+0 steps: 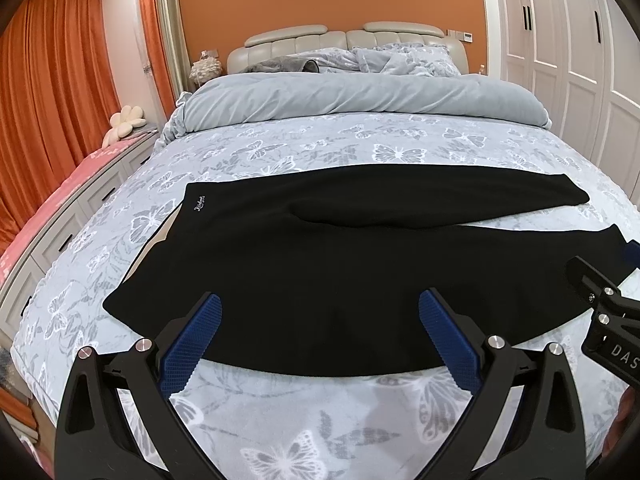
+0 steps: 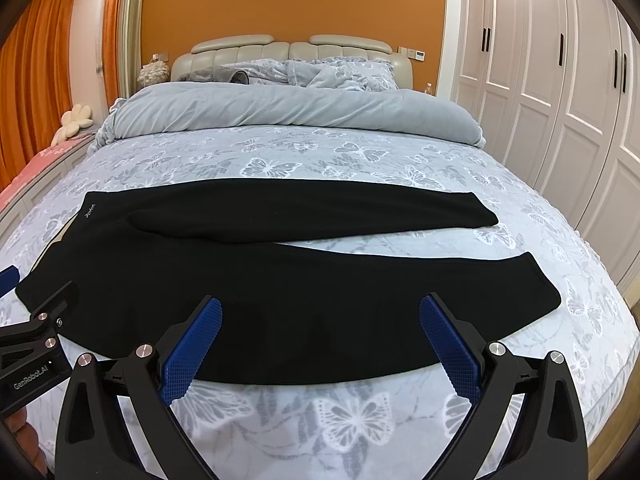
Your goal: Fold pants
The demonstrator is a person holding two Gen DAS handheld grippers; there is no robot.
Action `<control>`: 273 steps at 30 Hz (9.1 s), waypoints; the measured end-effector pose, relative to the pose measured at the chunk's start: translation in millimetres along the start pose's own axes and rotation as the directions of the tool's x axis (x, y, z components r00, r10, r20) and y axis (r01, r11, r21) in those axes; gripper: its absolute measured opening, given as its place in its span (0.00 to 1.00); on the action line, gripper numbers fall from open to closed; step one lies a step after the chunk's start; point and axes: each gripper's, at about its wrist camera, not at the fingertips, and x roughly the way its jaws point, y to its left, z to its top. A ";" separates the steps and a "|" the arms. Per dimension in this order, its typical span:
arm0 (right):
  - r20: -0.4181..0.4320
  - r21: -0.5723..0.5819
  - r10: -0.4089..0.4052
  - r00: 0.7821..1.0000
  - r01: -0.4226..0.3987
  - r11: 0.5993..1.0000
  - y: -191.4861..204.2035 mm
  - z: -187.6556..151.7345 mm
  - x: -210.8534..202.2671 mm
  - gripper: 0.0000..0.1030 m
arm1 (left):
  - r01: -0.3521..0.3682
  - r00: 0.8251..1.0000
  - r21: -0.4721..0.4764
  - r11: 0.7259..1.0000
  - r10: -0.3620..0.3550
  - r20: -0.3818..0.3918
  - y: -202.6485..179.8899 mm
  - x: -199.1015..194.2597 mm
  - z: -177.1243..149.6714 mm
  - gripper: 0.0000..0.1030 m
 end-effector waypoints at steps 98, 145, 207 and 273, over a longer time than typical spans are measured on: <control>-0.357 0.239 -0.070 0.931 0.164 0.957 -302.1 139.7 388.6 0.91 | -0.195 0.909 -0.448 0.872 -0.010 -0.416 266.8 394.5 149.0 0.94; -0.026 0.570 0.275 0.961 -0.212 0.794 -288.2 -13.5 40.9 0.67 | -0.057 0.881 -0.750 0.659 -0.320 -0.349 277.7 126.7 -44.8 0.37; 0.075 0.711 0.129 0.989 -0.144 0.689 -316.5 25.0 118.7 0.06 | -0.030 0.862 -0.629 0.777 -0.299 -0.410 284.7 171.9 -27.2 0.28; -0.385 -0.062 0.543 0.746 -0.608 0.791 203.5 116.8 228.1 0.05 | 0.006 0.859 -0.640 0.769 -0.332 -0.391 344.3 171.5 -50.3 0.22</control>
